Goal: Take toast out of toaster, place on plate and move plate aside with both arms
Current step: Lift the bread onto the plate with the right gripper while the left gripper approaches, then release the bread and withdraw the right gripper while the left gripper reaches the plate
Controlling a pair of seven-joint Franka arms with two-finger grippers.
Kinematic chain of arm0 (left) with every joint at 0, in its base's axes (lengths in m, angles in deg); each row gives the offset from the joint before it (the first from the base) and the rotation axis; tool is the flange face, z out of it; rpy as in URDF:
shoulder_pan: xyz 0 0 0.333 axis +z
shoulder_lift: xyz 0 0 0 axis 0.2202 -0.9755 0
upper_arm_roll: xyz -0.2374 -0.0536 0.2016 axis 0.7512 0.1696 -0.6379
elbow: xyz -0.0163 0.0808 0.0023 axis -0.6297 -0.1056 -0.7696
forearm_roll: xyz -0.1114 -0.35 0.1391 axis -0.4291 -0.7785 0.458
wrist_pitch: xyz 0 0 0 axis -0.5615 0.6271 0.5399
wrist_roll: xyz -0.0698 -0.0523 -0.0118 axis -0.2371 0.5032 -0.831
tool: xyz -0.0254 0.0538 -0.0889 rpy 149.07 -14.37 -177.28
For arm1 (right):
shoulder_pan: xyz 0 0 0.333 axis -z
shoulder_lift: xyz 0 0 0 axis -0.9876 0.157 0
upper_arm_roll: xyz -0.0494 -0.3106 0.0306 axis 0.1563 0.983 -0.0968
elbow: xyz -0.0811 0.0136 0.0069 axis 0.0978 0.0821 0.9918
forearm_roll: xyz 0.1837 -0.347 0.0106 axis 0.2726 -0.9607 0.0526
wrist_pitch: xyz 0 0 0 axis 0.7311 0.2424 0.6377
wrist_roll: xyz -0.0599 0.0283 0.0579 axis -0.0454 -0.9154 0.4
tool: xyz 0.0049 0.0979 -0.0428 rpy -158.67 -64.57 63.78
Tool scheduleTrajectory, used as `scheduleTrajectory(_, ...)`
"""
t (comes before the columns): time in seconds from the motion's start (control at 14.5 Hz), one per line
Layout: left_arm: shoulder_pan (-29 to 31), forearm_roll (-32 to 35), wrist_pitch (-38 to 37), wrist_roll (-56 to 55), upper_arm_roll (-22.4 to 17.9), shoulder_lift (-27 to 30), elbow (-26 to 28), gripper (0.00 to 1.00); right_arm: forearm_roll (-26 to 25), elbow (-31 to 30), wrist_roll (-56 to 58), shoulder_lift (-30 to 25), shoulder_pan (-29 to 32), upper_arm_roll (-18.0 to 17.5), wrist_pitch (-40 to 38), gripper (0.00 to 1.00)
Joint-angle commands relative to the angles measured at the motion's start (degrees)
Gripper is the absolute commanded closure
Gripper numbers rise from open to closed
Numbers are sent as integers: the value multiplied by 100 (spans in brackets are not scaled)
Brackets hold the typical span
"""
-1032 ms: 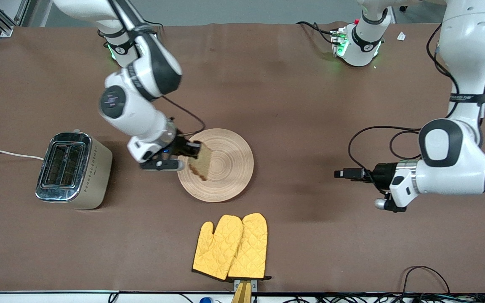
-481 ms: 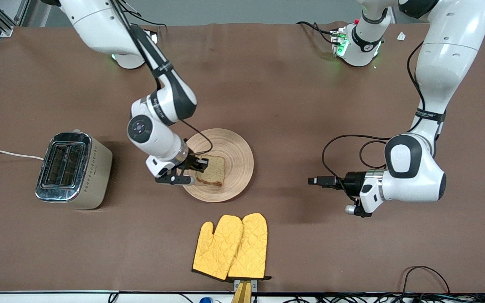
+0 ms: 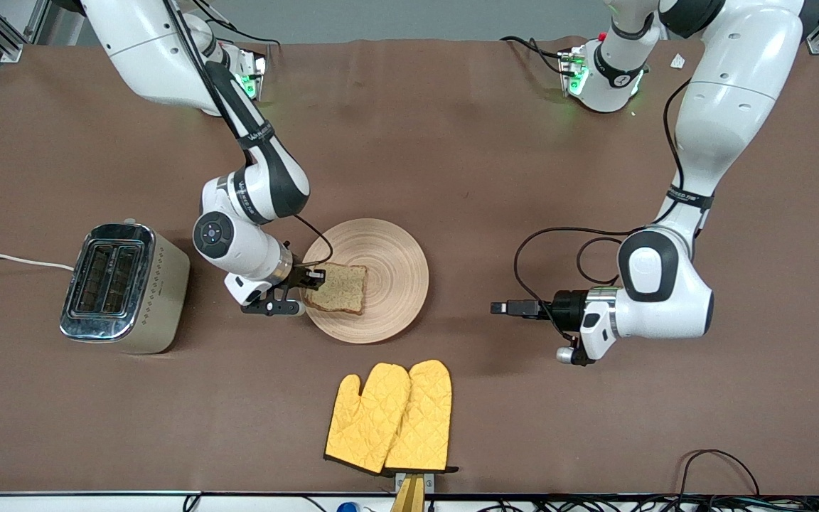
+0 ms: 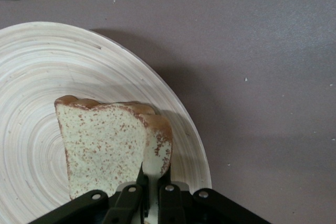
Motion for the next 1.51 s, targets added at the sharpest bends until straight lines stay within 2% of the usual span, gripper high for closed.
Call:
scheduleTrajectory(0.0, -96, -308, 79, 85, 13, -130, -46, 7, -172, -257, 88, -406, 28, 153, -248, 0)
scheduleTrajectory(0.14, -254, -563, 105, 76, 4, -191, -47, 7, -1205, -64, 18, -547, 80, 372, -984, 0)
scheduleTrajectory(0.28, -368, -555, 167, 94, 4, -332, -38, 8, -1666, 33, 9, -827, 168, 636, -1461, 0)
scheduleTrajectory(0.48, -448, -573, 298, 286, 4, -569, -38, 10, -1667, 130, 97, -1205, 439, 918, -1575, 0)
scheduleTrajectory(0.69, -606, -599, 325, 428, 4, -675, -38, 23, -1711, 787, 481, -1399, 861, 1059, -2495, 0)
scheduleTrajectory(1.03, -922, -652, 491, 489, 4, -780, -38, 35, -1711, 1474, 1510, -1856, 1687, 1059, -3403, 0)
scheduleTrajectory(1.44, -1221, -679, 930, 823, 4, -948, -38, 45, -1703, 2660, 1503, -2041, 1908, 1085, -4906, 0)
